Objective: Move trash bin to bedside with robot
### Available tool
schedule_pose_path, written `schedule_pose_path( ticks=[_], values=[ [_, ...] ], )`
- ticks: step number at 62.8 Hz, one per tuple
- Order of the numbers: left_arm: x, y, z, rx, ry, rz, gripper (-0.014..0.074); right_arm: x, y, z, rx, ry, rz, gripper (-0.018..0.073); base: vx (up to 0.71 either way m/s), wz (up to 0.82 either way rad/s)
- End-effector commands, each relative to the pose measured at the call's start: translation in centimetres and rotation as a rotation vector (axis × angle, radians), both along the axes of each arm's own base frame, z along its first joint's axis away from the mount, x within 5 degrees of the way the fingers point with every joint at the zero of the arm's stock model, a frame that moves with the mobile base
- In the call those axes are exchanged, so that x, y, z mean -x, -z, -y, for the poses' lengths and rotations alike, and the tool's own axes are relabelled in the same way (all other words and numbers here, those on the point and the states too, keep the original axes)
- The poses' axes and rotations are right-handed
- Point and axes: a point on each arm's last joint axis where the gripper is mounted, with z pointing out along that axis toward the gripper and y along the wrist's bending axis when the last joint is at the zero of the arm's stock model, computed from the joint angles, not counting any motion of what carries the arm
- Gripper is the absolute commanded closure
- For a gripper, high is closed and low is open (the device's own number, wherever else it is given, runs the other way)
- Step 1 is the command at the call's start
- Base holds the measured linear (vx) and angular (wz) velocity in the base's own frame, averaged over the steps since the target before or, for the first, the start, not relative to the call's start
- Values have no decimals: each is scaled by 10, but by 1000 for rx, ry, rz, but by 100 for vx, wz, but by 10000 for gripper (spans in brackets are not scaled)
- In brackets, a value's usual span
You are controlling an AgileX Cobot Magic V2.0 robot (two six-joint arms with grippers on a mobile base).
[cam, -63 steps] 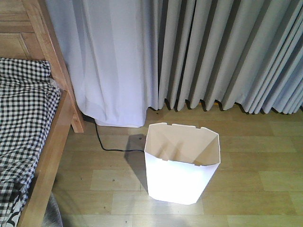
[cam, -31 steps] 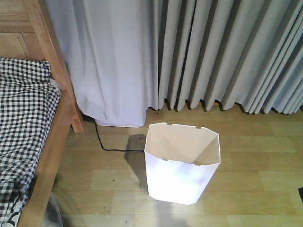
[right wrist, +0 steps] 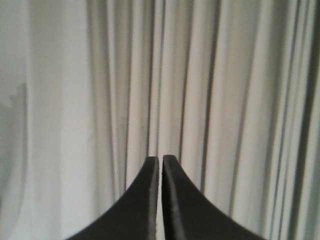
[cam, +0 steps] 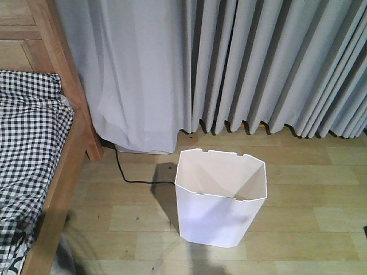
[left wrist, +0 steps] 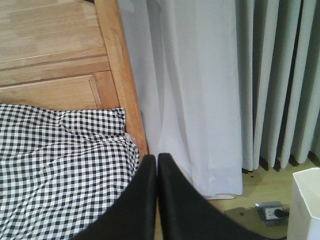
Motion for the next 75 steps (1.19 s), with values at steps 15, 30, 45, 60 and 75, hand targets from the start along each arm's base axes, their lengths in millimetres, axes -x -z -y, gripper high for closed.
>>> schedule_pose_path(
  ticks=[15,30,45,60,75],
  values=[
    [-1,3,1,8,16,54,602,0,-3,2,37,22,-37,570,0,0],
    [-1,3,1,8,16,54,602,0,3,9,20,98,-106,570,0,0],
    [-1,3,1,8,16,54,602,0,-1,12,23,131,-61,570,0,0],
    [-1,3,1,8,16,54,602,0,2,5,95,19,-97,570,0,0],
    [-1,3,1,8,16,54,602,-5,28,4,84,2,-50,570,0,0]
  ],
)
